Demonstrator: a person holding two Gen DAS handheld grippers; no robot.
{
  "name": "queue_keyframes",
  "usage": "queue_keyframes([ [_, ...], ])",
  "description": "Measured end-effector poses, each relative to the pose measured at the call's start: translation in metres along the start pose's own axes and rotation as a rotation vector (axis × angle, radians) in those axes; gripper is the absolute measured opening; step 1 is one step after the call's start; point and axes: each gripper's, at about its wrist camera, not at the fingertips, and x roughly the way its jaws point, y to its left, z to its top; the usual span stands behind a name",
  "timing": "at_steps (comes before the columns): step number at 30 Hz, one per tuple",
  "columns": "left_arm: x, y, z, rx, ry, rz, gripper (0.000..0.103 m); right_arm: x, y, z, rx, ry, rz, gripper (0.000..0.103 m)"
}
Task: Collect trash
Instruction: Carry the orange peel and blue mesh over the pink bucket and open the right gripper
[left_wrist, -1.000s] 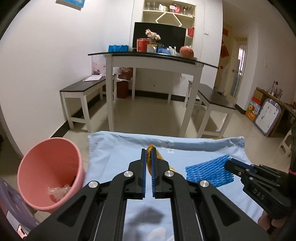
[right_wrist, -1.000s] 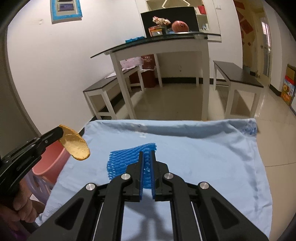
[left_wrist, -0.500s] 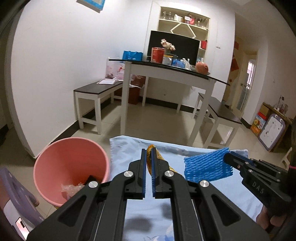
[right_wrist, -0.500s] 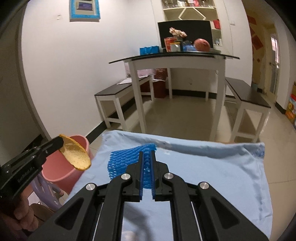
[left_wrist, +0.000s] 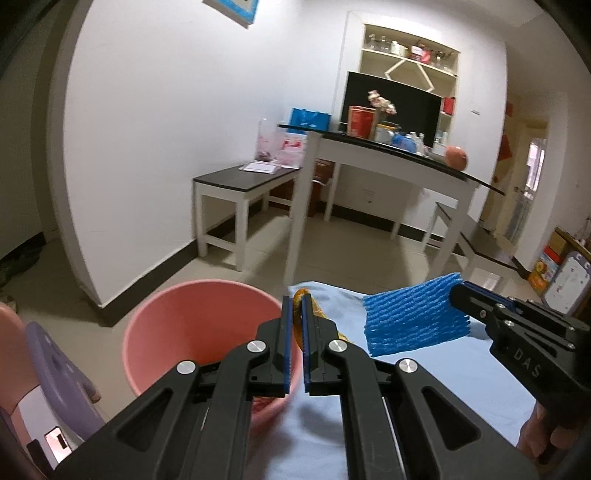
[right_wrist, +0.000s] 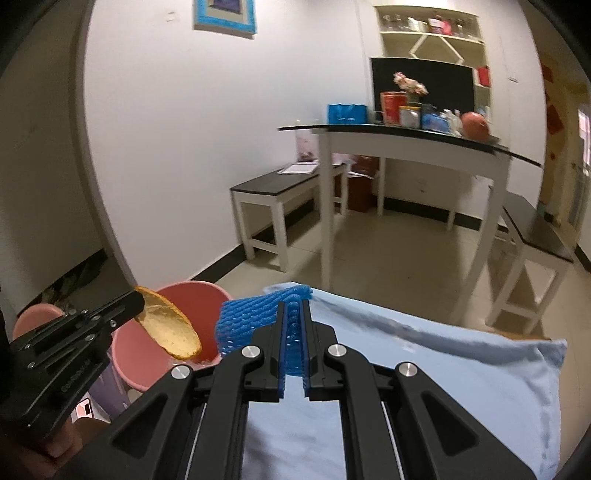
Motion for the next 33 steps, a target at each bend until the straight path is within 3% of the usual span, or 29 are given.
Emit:
queue_keyframes([
  [8, 0.006, 0.044, 0.006, -0.032, -0.016, 0.066, 0.004, 0.036, 0.044, 0.013, -0.059, 0.027, 0.05, 0.006],
  [17, 0.019, 0.093, 0.006, -0.075, -0.016, 0.082, 0.004, 0.083, 0.088, 0.014, -0.144, 0.071, 0.072, 0.006],
  [33, 0.064, 0.12, -0.015, -0.098, 0.083, 0.113, 0.004, 0.148, 0.124, 0.001, -0.222, 0.16, 0.079, 0.006],
])
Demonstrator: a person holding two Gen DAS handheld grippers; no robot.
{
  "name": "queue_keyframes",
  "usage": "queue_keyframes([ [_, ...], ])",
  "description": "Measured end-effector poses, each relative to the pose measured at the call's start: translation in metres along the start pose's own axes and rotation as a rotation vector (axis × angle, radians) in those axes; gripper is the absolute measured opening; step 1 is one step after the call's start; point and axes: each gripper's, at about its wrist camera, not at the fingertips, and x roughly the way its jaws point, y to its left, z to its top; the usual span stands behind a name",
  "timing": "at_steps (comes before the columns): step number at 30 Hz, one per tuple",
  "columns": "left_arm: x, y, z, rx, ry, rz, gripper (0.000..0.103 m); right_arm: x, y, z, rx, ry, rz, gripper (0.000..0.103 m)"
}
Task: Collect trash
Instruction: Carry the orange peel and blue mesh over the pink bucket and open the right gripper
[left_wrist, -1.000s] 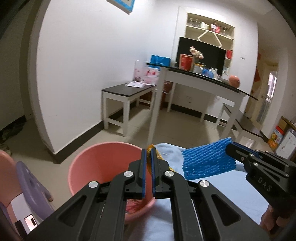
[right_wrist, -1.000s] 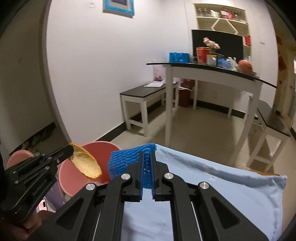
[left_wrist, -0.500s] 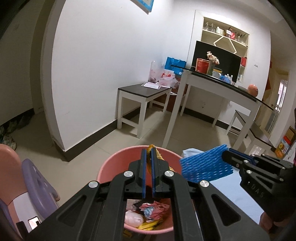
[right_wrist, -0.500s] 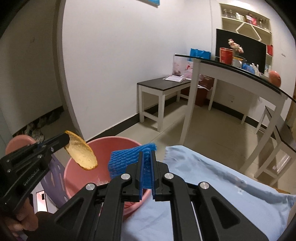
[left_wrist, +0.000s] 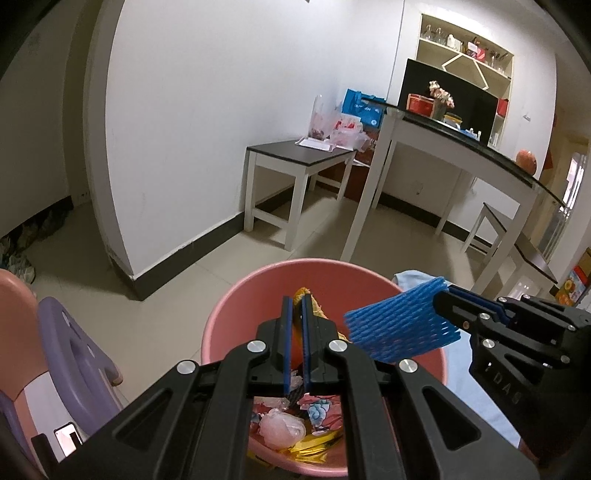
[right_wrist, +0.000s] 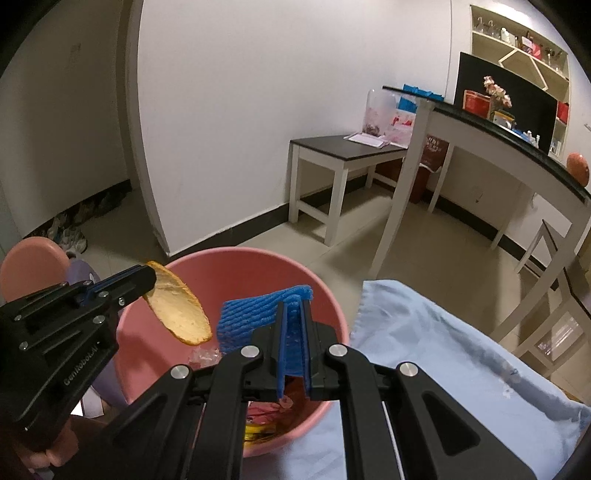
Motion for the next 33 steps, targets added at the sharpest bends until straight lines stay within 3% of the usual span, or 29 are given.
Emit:
queue_keyframes([
  [15, 0.029, 0.011, -0.005, -0.028, 0.068, 0.016, 0.004, 0.028, 0.001, -0.005, 0.003, 0.043, 0.011, 0.008],
  [18, 0.033, 0.013, -0.006, -0.036, 0.091, 0.019, 0.005, 0.03, 0.0, -0.005, 0.014, 0.044, 0.018, 0.023],
  [20, 0.034, 0.014, -0.007, -0.047, 0.099, 0.006, 0.005, 0.029, 0.0, -0.006, 0.02, 0.038, 0.023, 0.04],
  [33, 0.013, 0.004, -0.007, -0.03, 0.055, 0.006, 0.005, 0.003, -0.001, -0.011, 0.041, 0.009, 0.044, 0.043],
])
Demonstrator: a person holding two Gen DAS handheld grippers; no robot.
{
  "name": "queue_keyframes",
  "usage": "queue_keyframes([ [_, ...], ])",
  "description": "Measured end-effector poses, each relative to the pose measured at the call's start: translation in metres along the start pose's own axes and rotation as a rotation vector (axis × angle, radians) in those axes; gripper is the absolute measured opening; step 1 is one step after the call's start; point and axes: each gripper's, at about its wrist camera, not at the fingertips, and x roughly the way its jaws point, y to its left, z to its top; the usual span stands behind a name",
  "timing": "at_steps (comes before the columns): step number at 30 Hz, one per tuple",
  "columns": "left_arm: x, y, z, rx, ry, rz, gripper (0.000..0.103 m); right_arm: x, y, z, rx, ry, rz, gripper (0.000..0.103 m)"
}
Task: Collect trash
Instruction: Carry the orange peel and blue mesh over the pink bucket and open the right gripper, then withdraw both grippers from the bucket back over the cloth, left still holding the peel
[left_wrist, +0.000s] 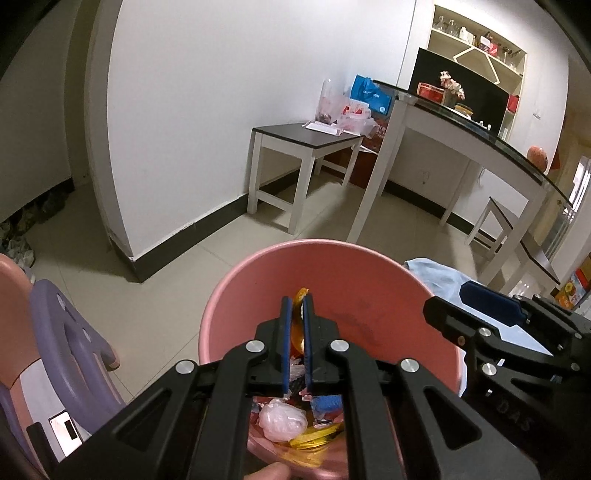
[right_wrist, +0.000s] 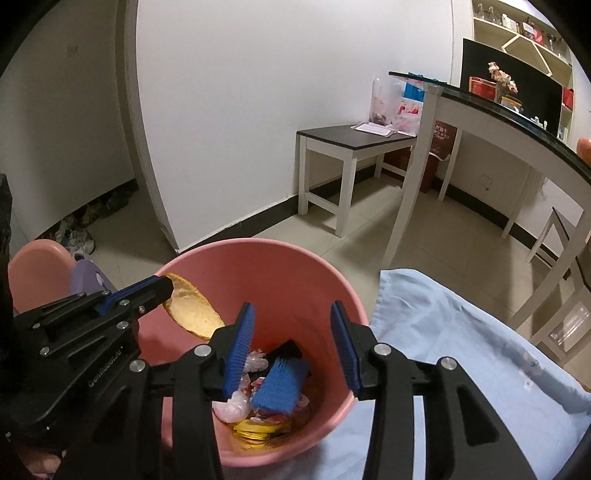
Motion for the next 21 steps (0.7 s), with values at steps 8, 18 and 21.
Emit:
queue_keyframes([
  [8, -0.025, -0.014, -0.001, 0.008, -0.03, -0.006, 0.005, -0.036, -0.007, -0.011, 0.04, -0.034, 0.003, 0.049],
  [18, -0.059, -0.036, -0.008, 0.037, -0.06, -0.016, 0.005, -0.088, -0.019, -0.031, 0.089, -0.079, 0.01, 0.055],
  [21, -0.068, -0.044, -0.011, 0.048, -0.065, -0.024, 0.005, -0.102, -0.023, -0.037, 0.106, -0.091, 0.009, 0.057],
])
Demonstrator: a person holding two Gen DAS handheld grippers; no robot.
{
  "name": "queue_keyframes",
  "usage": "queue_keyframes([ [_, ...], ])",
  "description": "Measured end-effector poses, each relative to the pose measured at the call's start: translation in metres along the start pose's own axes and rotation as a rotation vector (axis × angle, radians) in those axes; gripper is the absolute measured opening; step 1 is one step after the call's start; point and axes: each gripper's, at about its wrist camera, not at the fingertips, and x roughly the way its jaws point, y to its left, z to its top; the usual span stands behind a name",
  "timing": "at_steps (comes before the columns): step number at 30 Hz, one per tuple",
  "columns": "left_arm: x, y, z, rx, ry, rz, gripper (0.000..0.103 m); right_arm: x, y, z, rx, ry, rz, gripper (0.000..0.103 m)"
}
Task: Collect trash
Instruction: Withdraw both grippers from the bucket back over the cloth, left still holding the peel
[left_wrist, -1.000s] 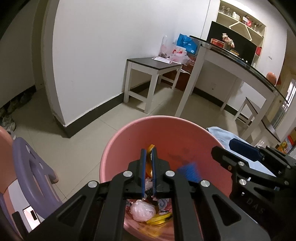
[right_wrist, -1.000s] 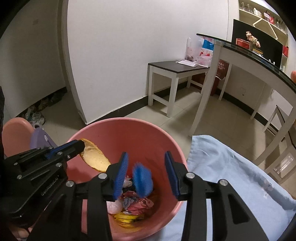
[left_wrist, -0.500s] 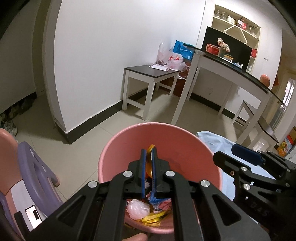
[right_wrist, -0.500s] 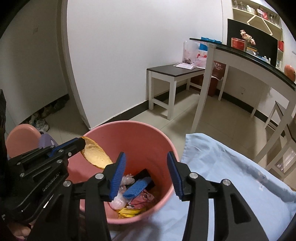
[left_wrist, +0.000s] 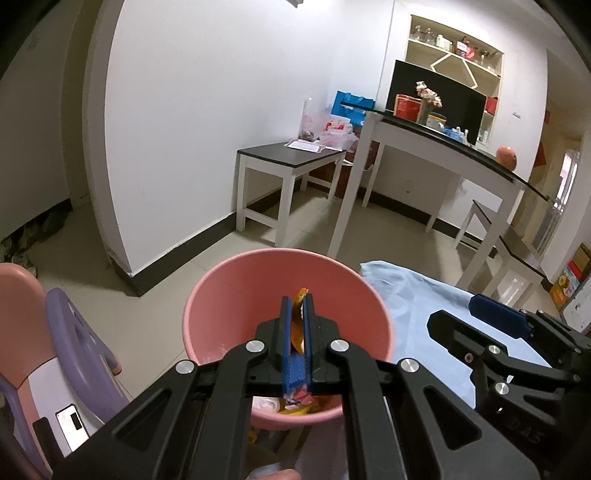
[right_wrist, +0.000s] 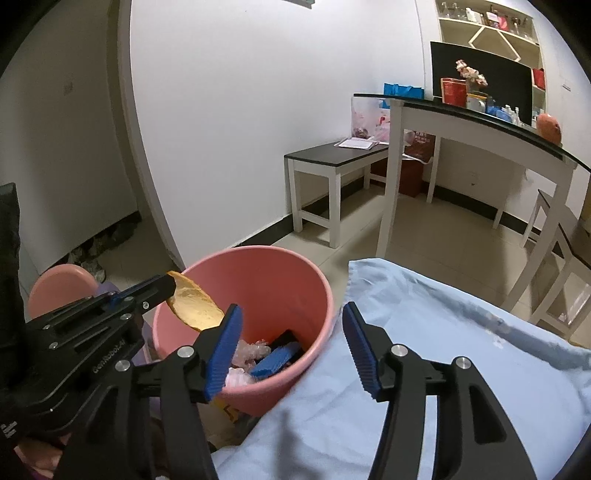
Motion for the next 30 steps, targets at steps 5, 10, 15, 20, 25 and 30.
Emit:
queue_keyframes([
  [5, -0.014, -0.015, -0.003, 0.023, -0.005, -0.015, 0.005, -0.026, -0.009, -0.012, 0.031, -0.015, -0.007, 0.058],
  [10, -0.026, -0.031, -0.009, 0.044, -0.008, -0.028, 0.005, -0.048, -0.018, -0.021, 0.05, -0.03, -0.025, 0.058],
  [15, -0.039, -0.048, -0.016, 0.074, -0.016, -0.04, 0.005, -0.069, -0.028, -0.031, 0.078, -0.049, -0.036, 0.058],
  [20, -0.049, -0.059, -0.023, 0.092, -0.019, -0.054, 0.005, -0.084, -0.033, -0.037, 0.077, -0.061, -0.055, 0.058],
  [25, -0.056, -0.066, -0.028, 0.106, -0.023, -0.06, 0.005, -0.099, -0.038, -0.044, 0.089, -0.072, -0.067, 0.059],
  [30, -0.062, -0.07, -0.033, 0.124, -0.028, -0.065, 0.005, -0.105, -0.039, -0.047, 0.093, -0.072, -0.066, 0.059],
])
